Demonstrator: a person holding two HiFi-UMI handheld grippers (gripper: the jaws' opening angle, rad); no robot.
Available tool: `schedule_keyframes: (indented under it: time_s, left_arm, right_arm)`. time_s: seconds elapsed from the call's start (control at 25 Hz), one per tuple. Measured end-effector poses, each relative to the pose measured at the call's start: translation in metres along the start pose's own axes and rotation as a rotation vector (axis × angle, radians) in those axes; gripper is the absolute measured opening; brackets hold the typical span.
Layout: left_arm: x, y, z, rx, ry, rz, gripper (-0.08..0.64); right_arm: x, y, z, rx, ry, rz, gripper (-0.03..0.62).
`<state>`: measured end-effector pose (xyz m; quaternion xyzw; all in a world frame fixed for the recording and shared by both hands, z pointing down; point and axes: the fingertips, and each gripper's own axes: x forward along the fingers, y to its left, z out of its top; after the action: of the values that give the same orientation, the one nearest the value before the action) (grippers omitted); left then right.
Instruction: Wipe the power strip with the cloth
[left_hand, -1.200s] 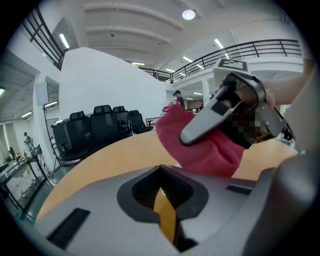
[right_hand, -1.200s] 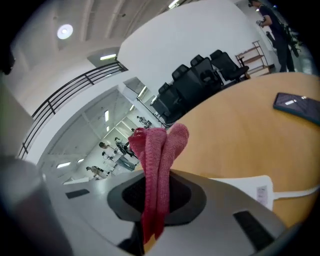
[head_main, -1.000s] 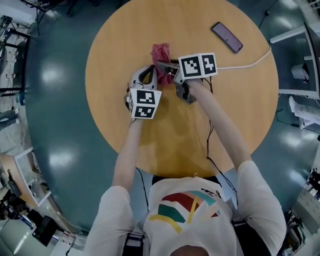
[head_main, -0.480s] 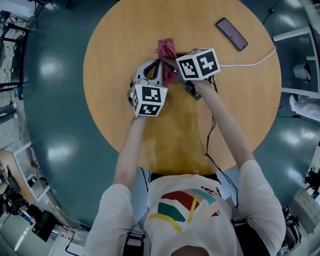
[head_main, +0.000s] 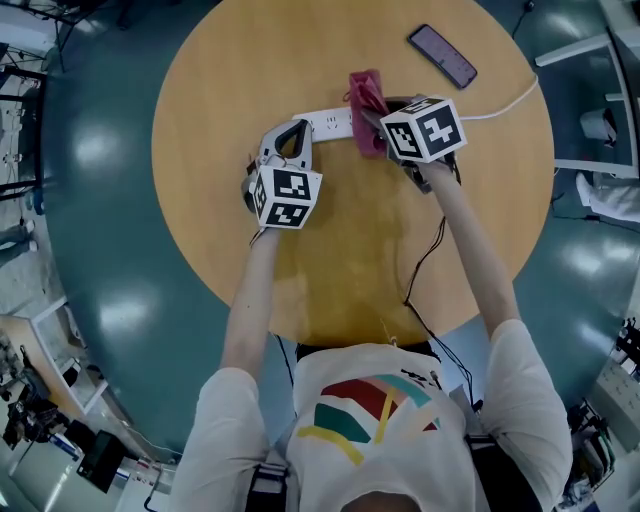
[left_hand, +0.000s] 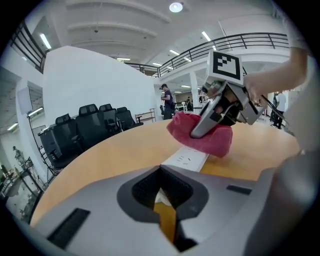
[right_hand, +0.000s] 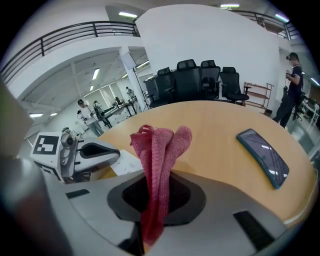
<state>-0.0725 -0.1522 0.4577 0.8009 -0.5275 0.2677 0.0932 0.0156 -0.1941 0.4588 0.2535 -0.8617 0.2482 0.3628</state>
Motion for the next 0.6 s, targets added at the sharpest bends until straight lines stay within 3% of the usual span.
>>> schedule_keyframes:
  time_s: [0.44, 0.6]
  left_arm:
    - [0.0, -0.001, 0.002, 0.005, 0.002, -0.027, 0.034]
    - [-0.009, 0.015, 0.0, 0.041, -0.052, -0.005, 0.034]
  right_arm:
    - [-0.031, -0.058, -0.029, 0.028, 0.027, -0.134, 0.04]
    - [-0.05, -0.027, -0.016, -0.037, -0.083, -0.084, 0.04]
